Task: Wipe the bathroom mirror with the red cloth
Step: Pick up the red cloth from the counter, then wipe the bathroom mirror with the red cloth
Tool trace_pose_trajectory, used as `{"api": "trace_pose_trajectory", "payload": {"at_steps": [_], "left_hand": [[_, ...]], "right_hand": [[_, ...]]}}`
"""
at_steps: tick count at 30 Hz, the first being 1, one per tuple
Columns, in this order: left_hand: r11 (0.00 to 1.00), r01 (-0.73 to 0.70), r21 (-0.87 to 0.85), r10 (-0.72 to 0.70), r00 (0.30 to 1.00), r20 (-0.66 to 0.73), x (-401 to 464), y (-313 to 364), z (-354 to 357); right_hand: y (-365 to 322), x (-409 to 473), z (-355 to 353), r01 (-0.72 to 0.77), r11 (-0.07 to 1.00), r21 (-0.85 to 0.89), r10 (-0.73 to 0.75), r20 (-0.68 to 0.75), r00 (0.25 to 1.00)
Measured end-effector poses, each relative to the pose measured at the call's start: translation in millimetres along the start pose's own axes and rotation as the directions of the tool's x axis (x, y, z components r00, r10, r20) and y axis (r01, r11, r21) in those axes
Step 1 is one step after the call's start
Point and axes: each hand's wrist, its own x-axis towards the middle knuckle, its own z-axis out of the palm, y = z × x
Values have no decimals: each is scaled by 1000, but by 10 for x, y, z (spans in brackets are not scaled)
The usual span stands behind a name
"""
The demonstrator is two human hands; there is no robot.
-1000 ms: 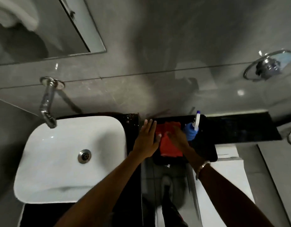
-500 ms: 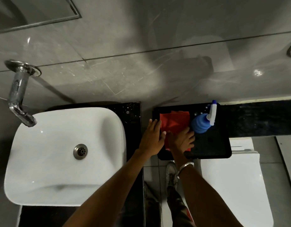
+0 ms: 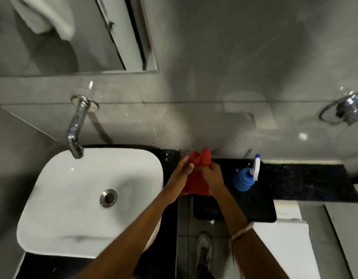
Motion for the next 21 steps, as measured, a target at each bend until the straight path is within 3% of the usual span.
{"api": "trace_pose_trajectory", "payload": {"at_steps": [2,4,7,9,10,11,13,16,18,21], "left_hand": [[923,-69,-378,43,996,-77,-172,394,-104],[756,-153,-636,103,988,-115,-378,820,-258],[615,-297,-731,252,952,-175,-810,1462,-533],[580,-409,-704,344,907,-244,-1063,1930,-694],[546,-482,-685,370,873,-318,-1156,2115,-742],[492,-582,-648,427,809,-404,-1275,2409,-817],[373,-731,-571,464,680,-568,-1416,2824,-895],[183,-903,-388,488,426,-762,-1679,3559,-1163],[177,-974,-140,491,211,-845,-1826,3990,-1344],[173,-960,219,585,-78,-807,-2087,4740,-1605]], "right_hand": [[-484,-354,174,210,971,-119,-196,115,974],[-962,-684,315,353,906,-232,-299,241,923],[-1688,-1143,428,540,809,-233,-420,414,807],[-2230,-1474,507,743,573,-347,-606,432,668],[-2446,-1618,538,820,403,-406,-722,409,558],[-2733,-1826,583,869,278,-410,-829,355,432],[-3073,-2087,604,909,159,-386,-944,210,254],[-3717,-2444,537,928,-44,-369,-999,11,-43],[-4118,-2575,423,898,-94,-431,-991,-46,-126],[-4755,-2799,209,788,-131,-601,-964,-109,-244]]}}
